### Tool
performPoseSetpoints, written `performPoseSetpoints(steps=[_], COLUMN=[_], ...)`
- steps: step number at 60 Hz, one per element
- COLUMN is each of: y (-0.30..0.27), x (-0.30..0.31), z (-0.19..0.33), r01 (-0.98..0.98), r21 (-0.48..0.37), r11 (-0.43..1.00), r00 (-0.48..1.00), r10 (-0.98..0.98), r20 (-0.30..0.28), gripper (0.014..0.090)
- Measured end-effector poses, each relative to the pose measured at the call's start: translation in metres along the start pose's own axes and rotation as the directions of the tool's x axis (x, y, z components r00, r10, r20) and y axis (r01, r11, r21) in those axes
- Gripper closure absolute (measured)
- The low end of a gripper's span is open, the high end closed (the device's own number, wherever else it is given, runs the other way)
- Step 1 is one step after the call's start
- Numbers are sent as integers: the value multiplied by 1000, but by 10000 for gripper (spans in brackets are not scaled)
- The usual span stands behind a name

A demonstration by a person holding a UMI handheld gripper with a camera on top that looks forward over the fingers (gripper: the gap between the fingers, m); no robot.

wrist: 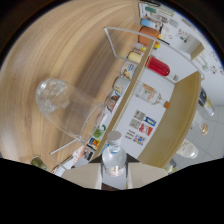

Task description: Make me a cup of Mojito.

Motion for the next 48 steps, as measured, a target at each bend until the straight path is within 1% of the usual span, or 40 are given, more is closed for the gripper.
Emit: performPoseSetpoints(steps=[4,8,11,13,16,19,22,26,30,32,34,38,43,48], y=[7,12,19,22,22,22,22,26,24,20,18,12,2,-6], x=[3,10,20,26,33,35,37,29,14,1,-15,-50,-89,-120], z=[-4,-10,-14,-18,-23,-27,-30,-29,-25,-23,-18,-11,-3,4], r01=[-82,-268,-429,-564,-747,-872,-954,-996,-994,-982,-966,-933,-894,-869], r21=[-15,-18,-13,-9,6,-14,-14,-33,-65,-95,-134,-216,-296,-348], r11=[997,963,903,826,665,490,299,87,-82,-164,-222,-288,-335,-352], r00=[996,963,903,825,663,487,296,82,-92,-179,-244,-324,-388,-419], r10=[82,268,429,564,745,869,948,987,982,968,954,933,910,897], r20=[17,30,29,36,66,94,118,137,164,176,173,155,144,140], gripper=[711,708,709,706,708,707,707,707,705,706,708,709,709,710])
